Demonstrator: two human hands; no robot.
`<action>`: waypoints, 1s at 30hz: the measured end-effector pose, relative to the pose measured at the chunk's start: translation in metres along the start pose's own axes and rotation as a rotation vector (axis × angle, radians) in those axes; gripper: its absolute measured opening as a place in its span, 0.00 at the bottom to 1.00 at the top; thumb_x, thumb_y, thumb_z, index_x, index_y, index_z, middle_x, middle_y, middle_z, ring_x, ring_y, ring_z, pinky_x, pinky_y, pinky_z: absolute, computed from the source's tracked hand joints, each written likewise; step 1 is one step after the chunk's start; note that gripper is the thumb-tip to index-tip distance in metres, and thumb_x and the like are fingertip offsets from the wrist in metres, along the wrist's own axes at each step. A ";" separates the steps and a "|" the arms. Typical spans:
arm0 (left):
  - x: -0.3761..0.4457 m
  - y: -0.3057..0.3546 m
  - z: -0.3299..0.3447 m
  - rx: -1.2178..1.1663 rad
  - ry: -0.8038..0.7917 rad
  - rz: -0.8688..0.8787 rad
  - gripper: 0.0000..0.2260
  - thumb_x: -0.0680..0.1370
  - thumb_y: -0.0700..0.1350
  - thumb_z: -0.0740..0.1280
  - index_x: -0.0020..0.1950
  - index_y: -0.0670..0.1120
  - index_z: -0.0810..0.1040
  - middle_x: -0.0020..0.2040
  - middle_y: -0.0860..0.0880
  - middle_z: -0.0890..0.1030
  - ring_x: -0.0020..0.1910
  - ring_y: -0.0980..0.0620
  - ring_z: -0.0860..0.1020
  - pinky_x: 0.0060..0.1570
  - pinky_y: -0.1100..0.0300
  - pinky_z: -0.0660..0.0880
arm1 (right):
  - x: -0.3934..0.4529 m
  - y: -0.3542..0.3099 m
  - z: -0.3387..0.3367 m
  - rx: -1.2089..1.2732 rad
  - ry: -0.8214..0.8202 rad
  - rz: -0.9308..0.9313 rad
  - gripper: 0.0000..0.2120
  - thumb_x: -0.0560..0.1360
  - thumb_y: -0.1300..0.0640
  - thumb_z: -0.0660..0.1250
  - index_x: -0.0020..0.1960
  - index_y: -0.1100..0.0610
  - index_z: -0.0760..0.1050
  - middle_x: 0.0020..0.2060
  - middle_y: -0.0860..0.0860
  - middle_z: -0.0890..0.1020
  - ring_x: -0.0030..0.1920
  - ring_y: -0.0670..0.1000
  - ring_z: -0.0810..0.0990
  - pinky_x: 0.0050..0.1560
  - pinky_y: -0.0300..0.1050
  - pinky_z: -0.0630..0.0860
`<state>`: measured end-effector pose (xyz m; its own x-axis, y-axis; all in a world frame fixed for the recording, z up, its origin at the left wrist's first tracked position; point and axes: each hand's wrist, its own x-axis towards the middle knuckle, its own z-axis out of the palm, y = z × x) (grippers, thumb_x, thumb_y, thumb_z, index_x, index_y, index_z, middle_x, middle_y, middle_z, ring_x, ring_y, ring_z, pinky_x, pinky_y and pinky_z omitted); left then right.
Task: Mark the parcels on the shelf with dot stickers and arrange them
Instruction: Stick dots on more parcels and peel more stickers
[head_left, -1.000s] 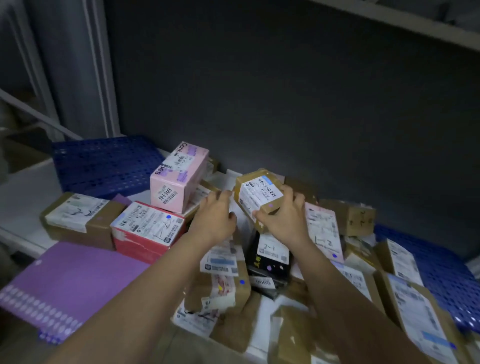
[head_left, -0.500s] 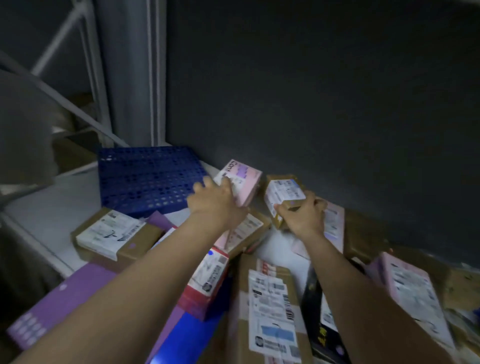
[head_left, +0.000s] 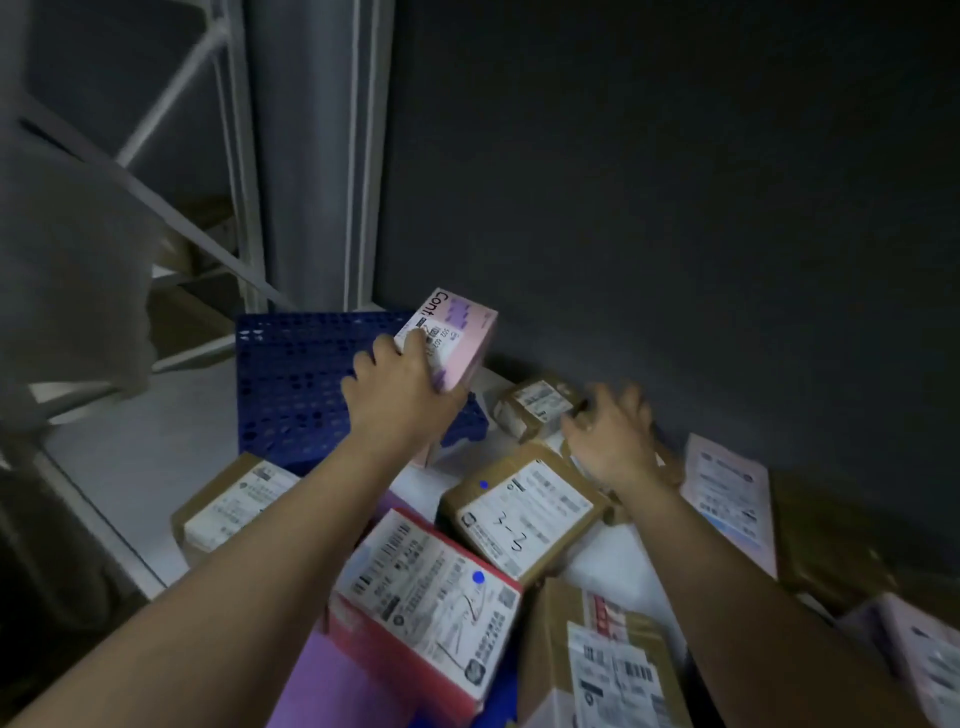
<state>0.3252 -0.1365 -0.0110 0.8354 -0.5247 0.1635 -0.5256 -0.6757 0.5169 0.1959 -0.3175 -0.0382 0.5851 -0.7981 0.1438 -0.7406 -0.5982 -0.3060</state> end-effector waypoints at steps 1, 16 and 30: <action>0.005 -0.005 0.003 0.005 0.010 0.006 0.33 0.74 0.61 0.65 0.72 0.47 0.59 0.69 0.41 0.64 0.66 0.37 0.63 0.61 0.44 0.64 | 0.005 -0.008 0.002 -0.001 -0.027 -0.070 0.25 0.76 0.46 0.62 0.71 0.51 0.64 0.72 0.56 0.59 0.72 0.59 0.56 0.69 0.56 0.60; 0.080 -0.012 0.061 0.038 -0.065 0.161 0.34 0.74 0.61 0.64 0.74 0.49 0.56 0.71 0.43 0.62 0.67 0.39 0.62 0.63 0.45 0.63 | 0.096 -0.017 0.049 -0.199 -0.425 -0.165 0.41 0.65 0.37 0.73 0.72 0.47 0.63 0.69 0.51 0.68 0.65 0.55 0.71 0.64 0.51 0.70; 0.077 -0.012 0.057 -0.286 -0.026 0.130 0.53 0.69 0.58 0.73 0.77 0.46 0.37 0.70 0.41 0.63 0.68 0.39 0.62 0.65 0.44 0.60 | 0.087 -0.011 0.048 -0.480 -0.408 -0.419 0.34 0.79 0.56 0.58 0.75 0.34 0.45 0.78 0.49 0.42 0.76 0.59 0.51 0.74 0.55 0.55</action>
<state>0.3868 -0.1982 -0.0526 0.7581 -0.6124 0.2242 -0.5580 -0.4311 0.7091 0.2714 -0.3770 -0.0674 0.8564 -0.4624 -0.2299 -0.4371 -0.8861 0.1542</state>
